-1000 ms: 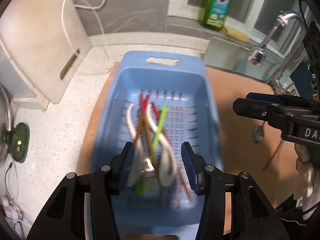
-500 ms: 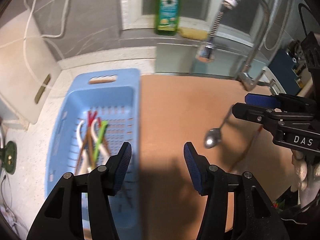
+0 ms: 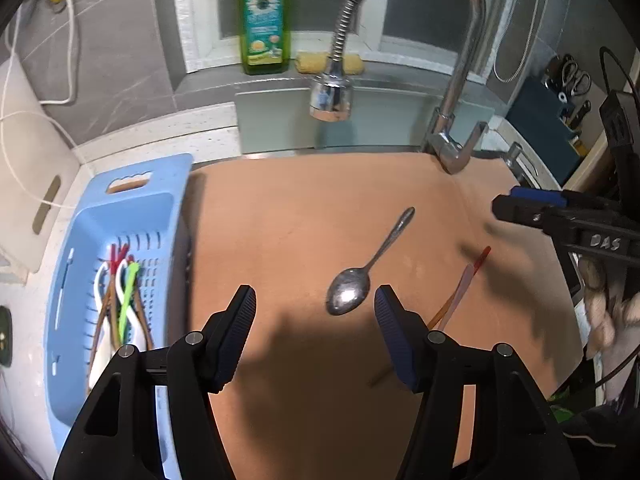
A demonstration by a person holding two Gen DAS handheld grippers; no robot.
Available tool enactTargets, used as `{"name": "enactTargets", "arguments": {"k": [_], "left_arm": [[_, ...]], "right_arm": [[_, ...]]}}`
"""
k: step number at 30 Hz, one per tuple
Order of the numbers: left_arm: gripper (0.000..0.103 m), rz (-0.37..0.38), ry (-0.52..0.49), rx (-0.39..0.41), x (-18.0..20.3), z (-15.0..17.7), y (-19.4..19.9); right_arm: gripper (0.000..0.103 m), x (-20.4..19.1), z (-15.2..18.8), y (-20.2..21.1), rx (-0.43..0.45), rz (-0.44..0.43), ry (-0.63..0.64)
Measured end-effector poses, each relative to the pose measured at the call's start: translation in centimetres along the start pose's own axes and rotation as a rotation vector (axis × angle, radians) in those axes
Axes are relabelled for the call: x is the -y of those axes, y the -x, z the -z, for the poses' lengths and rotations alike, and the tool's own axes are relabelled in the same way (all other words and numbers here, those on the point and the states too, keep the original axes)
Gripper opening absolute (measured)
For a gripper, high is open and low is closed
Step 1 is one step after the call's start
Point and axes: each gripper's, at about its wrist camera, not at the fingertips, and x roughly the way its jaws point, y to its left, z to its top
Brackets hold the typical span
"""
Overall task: Organize utensils
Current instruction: 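Move both tools back over the silver spoon on the mat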
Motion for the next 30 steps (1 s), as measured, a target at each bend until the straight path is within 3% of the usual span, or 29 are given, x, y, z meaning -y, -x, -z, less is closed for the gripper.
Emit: {"name": "enactTargets", "arguments": {"k": [12, 21, 30], "left_arm": [[0.062, 0.021, -0.03, -0.08, 1.1, 1.5, -2.1], [0.062, 0.09, -0.105, -0.155, 3.7, 2.6, -3.7], [0.06, 0.171, -0.224, -0.198, 7.5, 3.2, -5.2]], "right_arm": [[0.065, 6.6, 1.5, -0.5, -0.103, -0.076, -0.166], [0.065, 8.1, 3.3, -3.2, -0.228, -0.216, -0.315], [0.047, 7.9, 4.7, -5.6, -0.316, -0.286, -0.411]]}}
